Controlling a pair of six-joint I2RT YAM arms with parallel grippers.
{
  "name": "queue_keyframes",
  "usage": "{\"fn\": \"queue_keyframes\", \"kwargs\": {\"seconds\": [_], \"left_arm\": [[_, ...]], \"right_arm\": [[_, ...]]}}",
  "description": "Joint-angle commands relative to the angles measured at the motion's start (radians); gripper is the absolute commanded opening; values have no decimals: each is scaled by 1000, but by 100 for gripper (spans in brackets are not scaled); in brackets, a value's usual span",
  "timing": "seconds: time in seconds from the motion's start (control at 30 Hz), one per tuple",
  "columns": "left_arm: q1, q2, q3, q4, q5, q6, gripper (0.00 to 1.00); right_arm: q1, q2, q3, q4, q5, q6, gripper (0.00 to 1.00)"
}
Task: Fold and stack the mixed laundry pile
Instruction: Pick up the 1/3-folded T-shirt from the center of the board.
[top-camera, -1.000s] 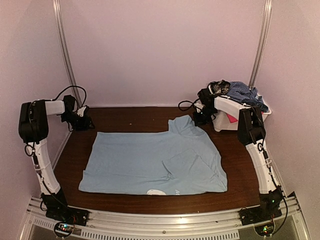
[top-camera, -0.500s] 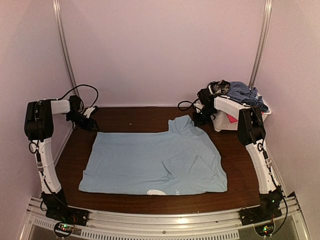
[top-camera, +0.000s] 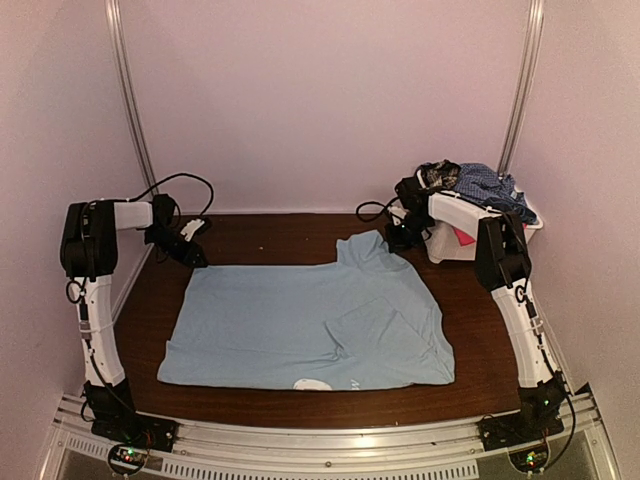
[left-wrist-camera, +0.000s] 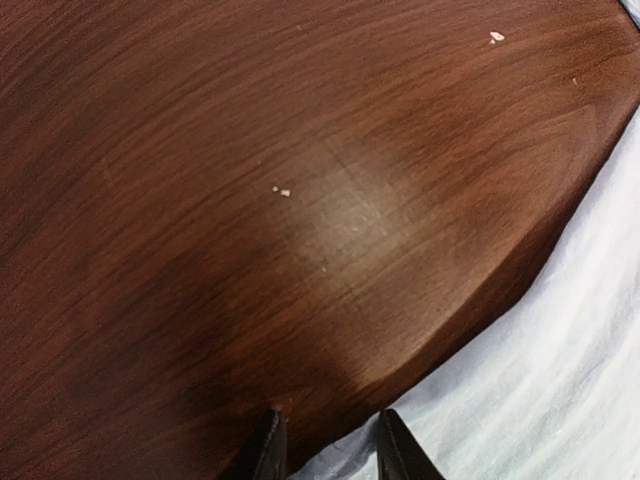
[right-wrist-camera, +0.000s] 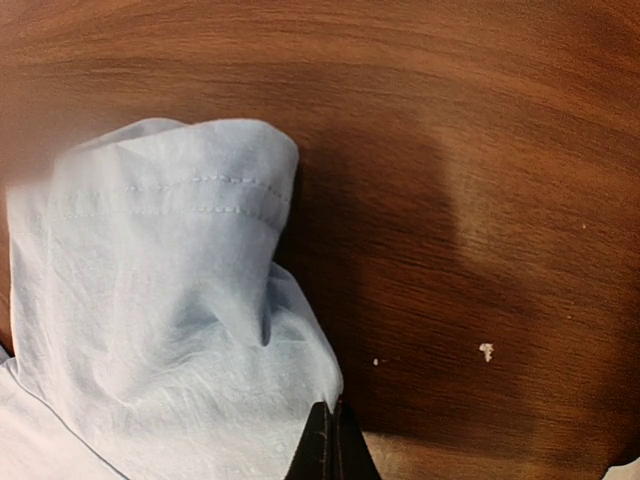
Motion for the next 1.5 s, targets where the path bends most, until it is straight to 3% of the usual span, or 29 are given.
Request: {"fn": "queue_keyframes", "kwargs": {"seconds": [0.0,0.2,0.43,0.97,1.47], "left_arm": [[2,14,-6,-33,13,35,32],[16,8,-40,-34,8,24,26],[17,-3,-12,-37,17,7,0],[-4,-115,3,-20,56,-38,0],[-7,-250,-167,21,22,-33,0]], "right_arm": [[-13,-22,19,-25,3,3,0],[-18,-22,20,-26,-1,3,0],[-18,-23,26,-23,-3,4,0],[-33,-92,64,-32,-10,17,0],[-31,-312,-243,42,-24,-9,0]]}}
